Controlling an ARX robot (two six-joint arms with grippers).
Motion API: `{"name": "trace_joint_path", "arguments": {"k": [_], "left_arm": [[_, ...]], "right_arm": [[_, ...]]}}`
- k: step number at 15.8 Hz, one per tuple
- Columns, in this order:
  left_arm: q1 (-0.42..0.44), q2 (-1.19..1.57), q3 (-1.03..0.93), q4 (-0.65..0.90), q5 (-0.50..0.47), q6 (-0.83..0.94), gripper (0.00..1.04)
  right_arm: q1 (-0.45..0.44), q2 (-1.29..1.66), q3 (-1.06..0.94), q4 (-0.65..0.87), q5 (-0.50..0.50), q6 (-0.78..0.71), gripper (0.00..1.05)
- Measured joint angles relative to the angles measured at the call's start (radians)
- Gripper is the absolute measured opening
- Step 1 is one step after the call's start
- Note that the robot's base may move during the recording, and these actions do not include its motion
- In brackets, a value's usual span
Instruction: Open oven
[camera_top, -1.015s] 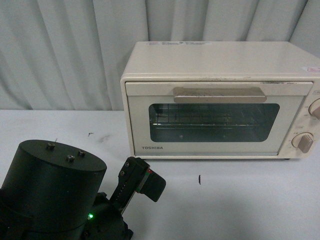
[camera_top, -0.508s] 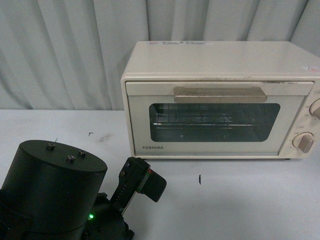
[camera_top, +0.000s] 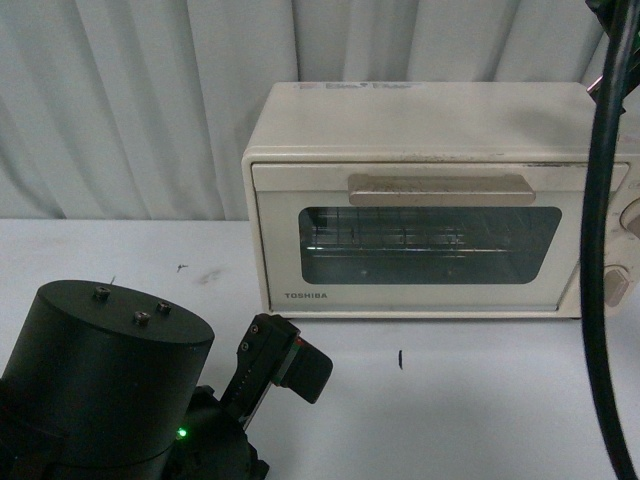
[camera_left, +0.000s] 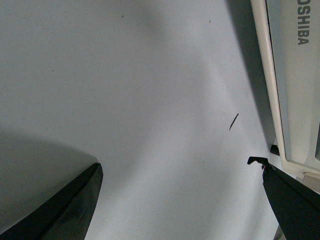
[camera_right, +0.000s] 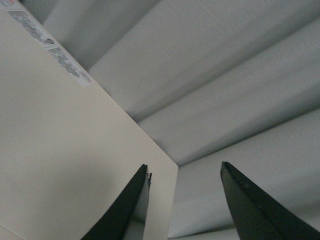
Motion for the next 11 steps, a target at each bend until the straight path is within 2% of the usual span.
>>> {"name": "trace_joint_path", "arguments": {"k": [3, 5, 11], "left_arm": [[0.0, 0.0, 0.0, 0.0, 0.0, 0.0, 0.98], [0.0, 0.0, 0.0, 0.0, 0.0, 0.0, 0.98], [0.0, 0.0, 0.0, 0.0, 0.0, 0.0, 0.98]], "right_arm": [[0.029, 0.0, -0.02, -0.026, -0.079, -0.183, 0.19], [0.041, 0.0, -0.055, -0.056, -0.12, -0.283, 0.02], [0.077, 0.027, -0.109, -0.089, -0.156, -0.407, 0.02]]}}
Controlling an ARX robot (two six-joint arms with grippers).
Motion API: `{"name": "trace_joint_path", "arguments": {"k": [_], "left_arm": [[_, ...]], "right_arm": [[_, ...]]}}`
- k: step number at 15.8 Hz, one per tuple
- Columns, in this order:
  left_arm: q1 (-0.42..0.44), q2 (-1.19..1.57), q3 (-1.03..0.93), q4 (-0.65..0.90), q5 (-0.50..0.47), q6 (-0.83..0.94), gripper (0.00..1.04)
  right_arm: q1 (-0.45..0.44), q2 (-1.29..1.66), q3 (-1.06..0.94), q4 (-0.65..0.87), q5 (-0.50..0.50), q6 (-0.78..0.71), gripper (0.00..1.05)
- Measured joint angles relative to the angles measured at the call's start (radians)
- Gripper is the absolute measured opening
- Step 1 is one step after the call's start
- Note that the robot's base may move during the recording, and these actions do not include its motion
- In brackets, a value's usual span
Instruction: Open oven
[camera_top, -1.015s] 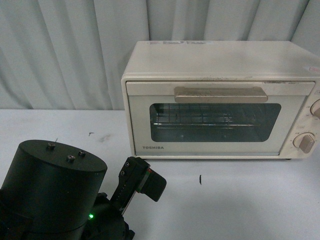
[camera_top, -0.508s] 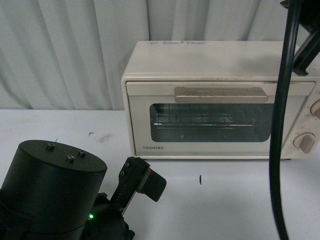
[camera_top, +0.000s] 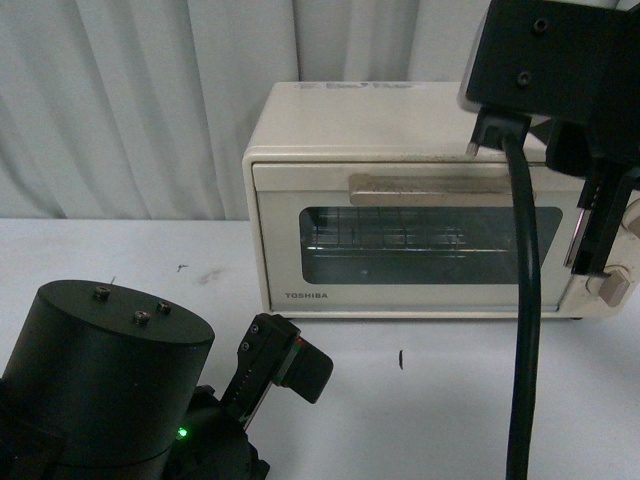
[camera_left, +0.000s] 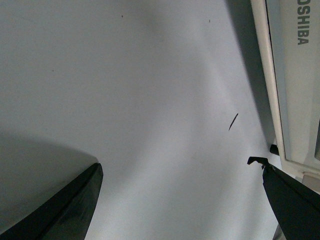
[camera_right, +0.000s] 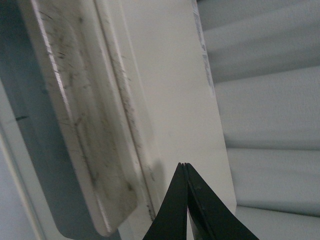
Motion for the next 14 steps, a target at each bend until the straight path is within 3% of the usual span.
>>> {"name": "trace_joint_path", "arguments": {"k": [14], "left_arm": [[0.0, 0.0, 0.0, 0.0, 0.0, 0.0, 0.98]], "right_arm": [[0.027, 0.092, 0.045, -0.072, -0.021, -0.016, 0.02]]}}
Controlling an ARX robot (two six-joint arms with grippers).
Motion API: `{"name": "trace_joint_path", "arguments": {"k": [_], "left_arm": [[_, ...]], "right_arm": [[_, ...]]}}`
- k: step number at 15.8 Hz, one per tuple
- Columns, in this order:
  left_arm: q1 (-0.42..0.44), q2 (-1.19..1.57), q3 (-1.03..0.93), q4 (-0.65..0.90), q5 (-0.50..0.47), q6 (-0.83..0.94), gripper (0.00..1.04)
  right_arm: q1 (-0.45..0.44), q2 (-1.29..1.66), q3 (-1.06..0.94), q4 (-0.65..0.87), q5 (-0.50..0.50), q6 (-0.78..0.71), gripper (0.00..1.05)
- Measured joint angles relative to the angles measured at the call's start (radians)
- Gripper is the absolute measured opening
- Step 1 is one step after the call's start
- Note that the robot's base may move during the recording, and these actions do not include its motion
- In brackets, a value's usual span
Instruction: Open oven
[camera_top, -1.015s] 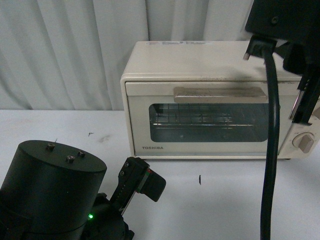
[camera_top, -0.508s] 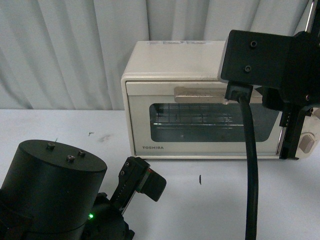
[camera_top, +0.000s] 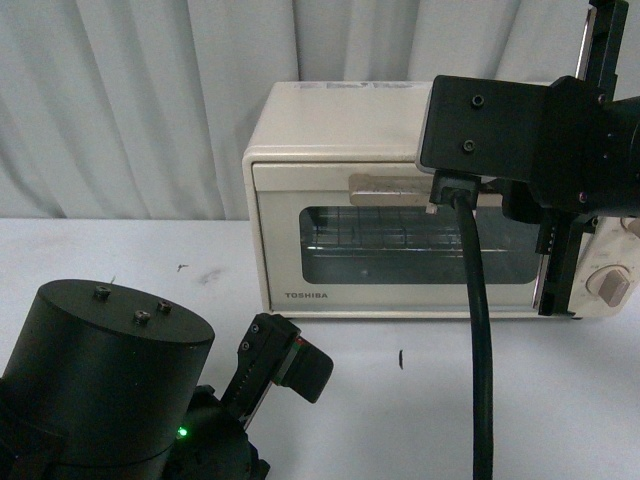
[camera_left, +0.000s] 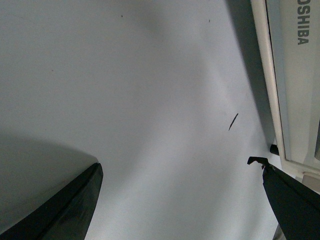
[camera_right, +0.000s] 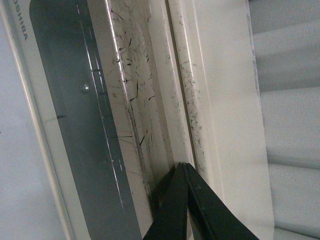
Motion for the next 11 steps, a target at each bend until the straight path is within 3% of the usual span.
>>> {"name": "trace_joint_path", "arguments": {"k": [11], "left_arm": [[0.0, 0.0, 0.0, 0.0, 0.0, 0.0, 0.98]], "right_arm": [[-0.011, -0.048, -0.013, -0.121, -0.063, 0.141, 0.02]]}}
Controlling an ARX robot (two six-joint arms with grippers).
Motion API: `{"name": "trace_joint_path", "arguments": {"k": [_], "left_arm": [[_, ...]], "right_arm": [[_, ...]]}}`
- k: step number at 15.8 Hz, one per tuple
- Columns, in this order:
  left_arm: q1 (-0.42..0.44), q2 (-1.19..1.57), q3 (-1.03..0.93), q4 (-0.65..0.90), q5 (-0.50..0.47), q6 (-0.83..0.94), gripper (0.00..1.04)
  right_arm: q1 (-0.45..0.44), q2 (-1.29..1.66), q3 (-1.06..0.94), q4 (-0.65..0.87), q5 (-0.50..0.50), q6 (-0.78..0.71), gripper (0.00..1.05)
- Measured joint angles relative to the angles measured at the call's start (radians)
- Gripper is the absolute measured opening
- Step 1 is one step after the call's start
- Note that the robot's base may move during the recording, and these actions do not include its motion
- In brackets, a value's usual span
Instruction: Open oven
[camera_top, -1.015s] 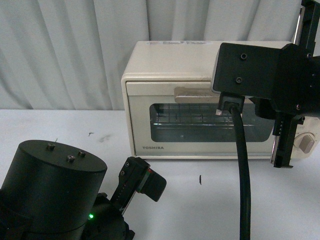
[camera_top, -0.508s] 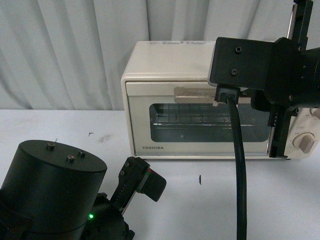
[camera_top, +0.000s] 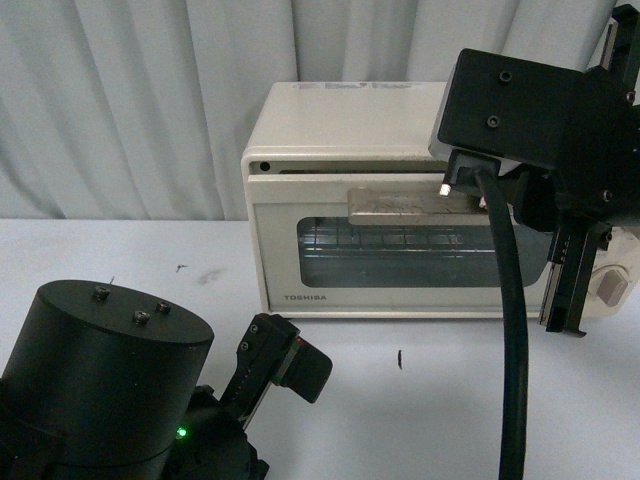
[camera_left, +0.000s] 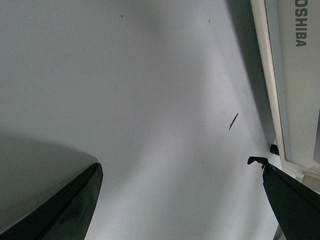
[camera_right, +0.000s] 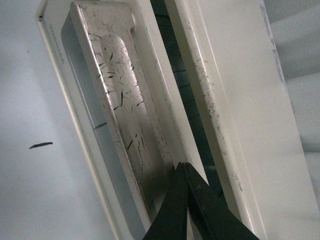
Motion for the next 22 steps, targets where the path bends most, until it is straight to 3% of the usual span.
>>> {"name": "trace_joint_path", "arguments": {"k": [9, 15, 22], "left_arm": [[0.0, 0.0, 0.0, 0.0, 0.0, 0.0, 0.98], [0.0, 0.0, 0.0, 0.0, 0.001, 0.0, 0.98], [0.0, 0.0, 0.0, 0.0, 0.002, 0.0, 0.98]], "right_arm": [[0.001, -0.084, -0.062, -0.219, -0.167, 0.177, 0.02], [0.039, -0.145, -0.059, -0.323, -0.207, 0.267, 0.02], [0.039, -0.194, -0.05, -0.323, -0.213, 0.286, 0.02]]}}
